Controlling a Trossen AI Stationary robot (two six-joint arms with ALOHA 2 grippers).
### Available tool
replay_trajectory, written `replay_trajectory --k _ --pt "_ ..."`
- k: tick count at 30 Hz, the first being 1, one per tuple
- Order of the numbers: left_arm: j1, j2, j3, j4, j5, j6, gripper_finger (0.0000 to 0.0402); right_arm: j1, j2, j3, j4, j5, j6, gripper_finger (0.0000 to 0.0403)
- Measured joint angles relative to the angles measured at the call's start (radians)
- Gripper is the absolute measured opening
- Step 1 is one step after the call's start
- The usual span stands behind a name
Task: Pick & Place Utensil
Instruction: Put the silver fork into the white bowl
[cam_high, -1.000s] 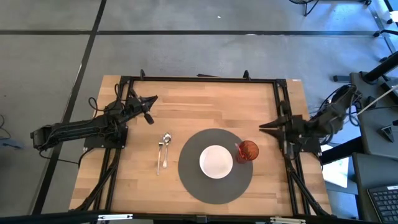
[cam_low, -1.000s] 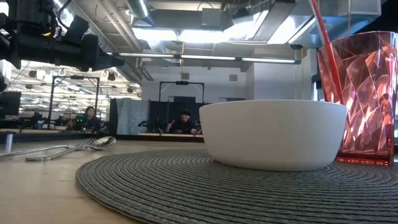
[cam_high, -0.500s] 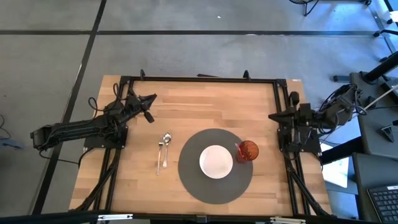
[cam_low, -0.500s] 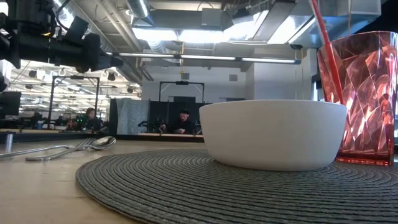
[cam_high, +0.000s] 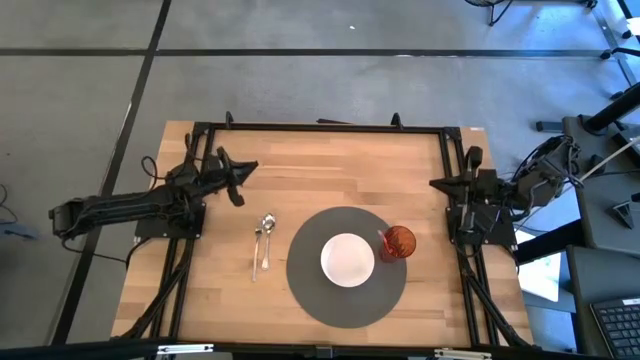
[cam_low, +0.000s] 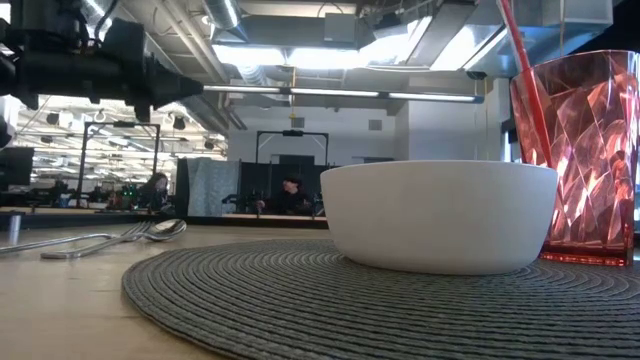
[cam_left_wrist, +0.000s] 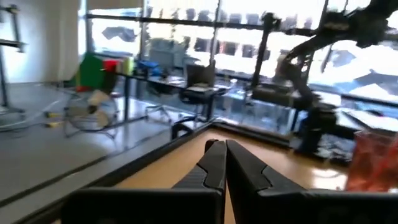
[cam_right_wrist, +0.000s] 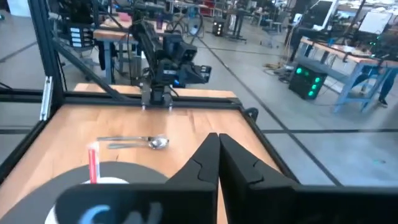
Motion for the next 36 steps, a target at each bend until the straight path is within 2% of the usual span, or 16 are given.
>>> replay_trajectory --k 3,9,16,21,24,27,30,33,36 --pt "-0.067 0.029 0.0 -0.02 -0.024 -0.005 0.0001 0.0 -0.023 0.0 -0.042 -0.029 0.026 0.0004" --pt "-0.211 0.121 0.0 -0.028 -0.242 -0.031 0.0003 0.0 -0.102 0.0 -0.125 -0.06 0.045 0.0003" --pt "-0.316 0.189 0.0 -0.027 -0.405 -0.058 0.0002 0.0 -0.224 0.0 -0.18 -0.084 0.054 0.0003" --pt "-0.328 0.201 0.011 -0.028 -0.434 -0.042 0.0001 0.001 -0.29 0.0 -0.25 -0.116 0.122 0.0003" --pt "-0.372 0.23 0.026 -0.075 -0.446 0.026 0.0002 0.0 -0.299 0.0 -0.277 -0.109 0.123 0.0003" --pt "-0.429 0.25 0.034 -0.135 -0.6 0.089 0.0002 0.001 -0.3 0.0 -0.285 -0.143 0.129 0.0002" --pt "-0.474 0.254 0.034 -0.102 -0.742 0.122 0.0001 0.001 -0.294 -0.001 -0.257 -0.189 0.112 0.0002" --pt "-0.504 0.253 0.035 0.006 -0.755 0.135 0.0002 0.001 -0.288 -0.008 -0.181 -0.19 0.047 0.0002" --pt "-0.522 0.247 0.037 0.095 -0.693 0.15 0.0003 0.001 -0.282 -0.024 -0.064 -0.213 -0.05 0.0002"
